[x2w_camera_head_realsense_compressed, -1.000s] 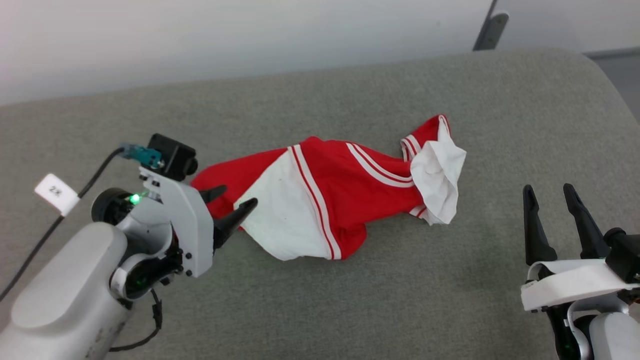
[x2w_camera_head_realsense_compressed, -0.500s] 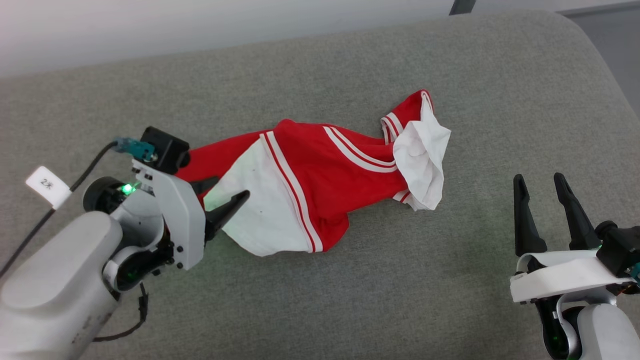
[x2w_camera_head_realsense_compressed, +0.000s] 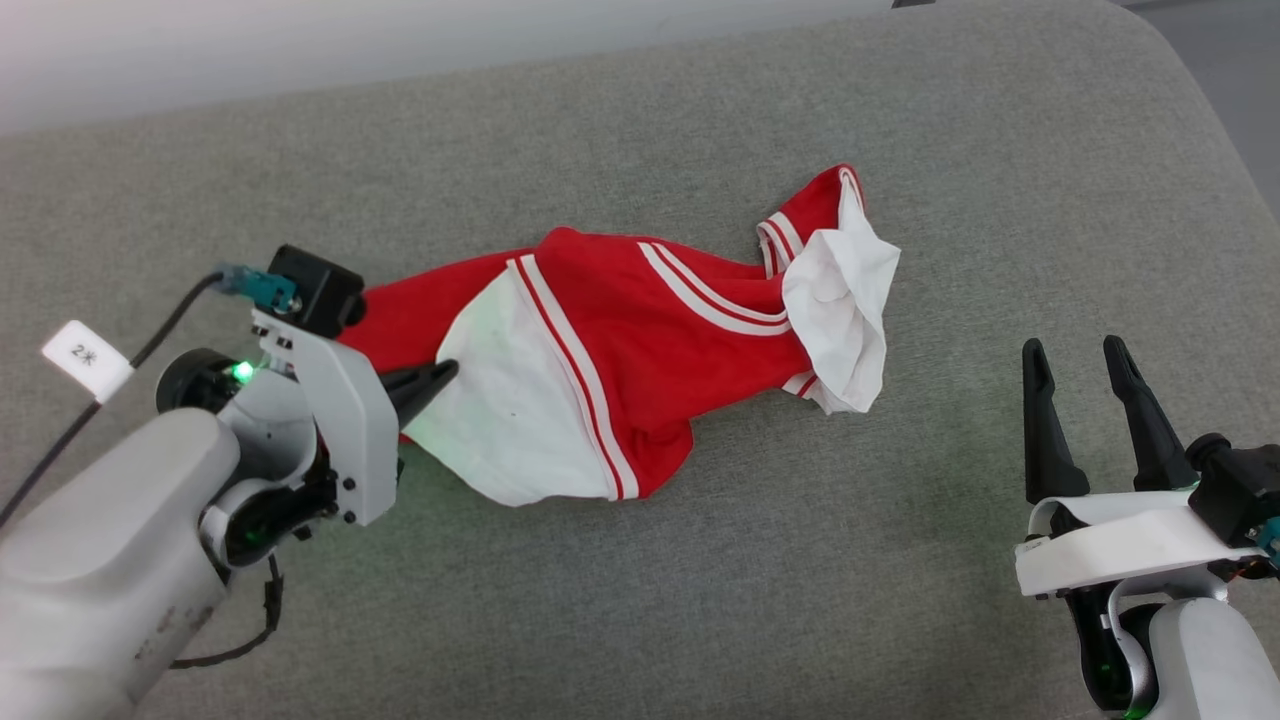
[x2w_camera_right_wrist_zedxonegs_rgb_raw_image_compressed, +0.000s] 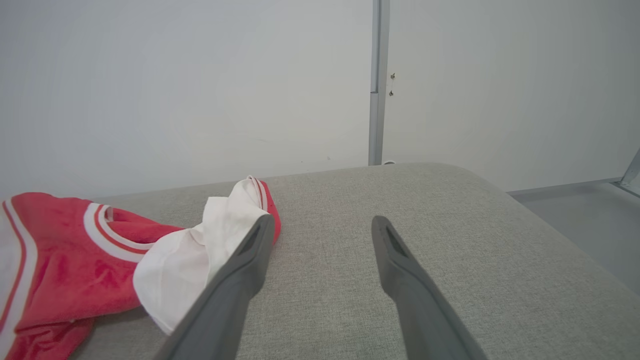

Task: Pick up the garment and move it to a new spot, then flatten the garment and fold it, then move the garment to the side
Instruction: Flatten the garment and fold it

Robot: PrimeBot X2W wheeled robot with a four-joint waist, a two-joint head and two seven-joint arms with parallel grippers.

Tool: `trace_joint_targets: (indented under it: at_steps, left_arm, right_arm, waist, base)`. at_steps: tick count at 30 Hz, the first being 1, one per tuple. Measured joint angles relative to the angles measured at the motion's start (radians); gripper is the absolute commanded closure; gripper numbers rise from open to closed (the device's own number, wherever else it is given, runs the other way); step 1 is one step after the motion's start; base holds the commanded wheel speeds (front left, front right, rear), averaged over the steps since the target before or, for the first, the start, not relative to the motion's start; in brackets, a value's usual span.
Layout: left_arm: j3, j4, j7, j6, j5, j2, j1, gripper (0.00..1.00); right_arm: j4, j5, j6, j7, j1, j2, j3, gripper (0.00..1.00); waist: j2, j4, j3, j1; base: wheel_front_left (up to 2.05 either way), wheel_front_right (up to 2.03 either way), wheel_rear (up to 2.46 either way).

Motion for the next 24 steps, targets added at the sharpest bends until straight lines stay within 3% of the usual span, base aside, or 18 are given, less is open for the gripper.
trace_joint_targets:
  at_steps: [11,19,24]
  left_arm:
    - [-0.042,0.034,-0.023,0.0,-0.075,0.024,-0.055,1.0]
    - [-0.013,0.017,-0.054,0.003,-0.107,0.11,-0.04,1.0]
    - [0.002,-0.059,-0.063,0.051,-0.126,0.179,0.012,1.0]
  right_arm:
    - [0.003,-0.003,0.0,-0.002,0.002,-0.001,-0.019,0.0]
    - [0.007,-0.006,0.0,0.0,0.024,-0.013,-0.031,0.0]
    - [0.002,-0.006,0.0,0.012,0.047,-0.024,-0.04,0.0]
  waist:
    - [0.0,0.027,-0.011,0.0]
    - [0.0,0.068,-0.048,0.0]
    - [0.0,0.099,-0.076,0.0]
  base:
    - [0.0,0.0,0.0]
    - [0.0,0.0,0.0]
    - [0.0,0.0,0.0]
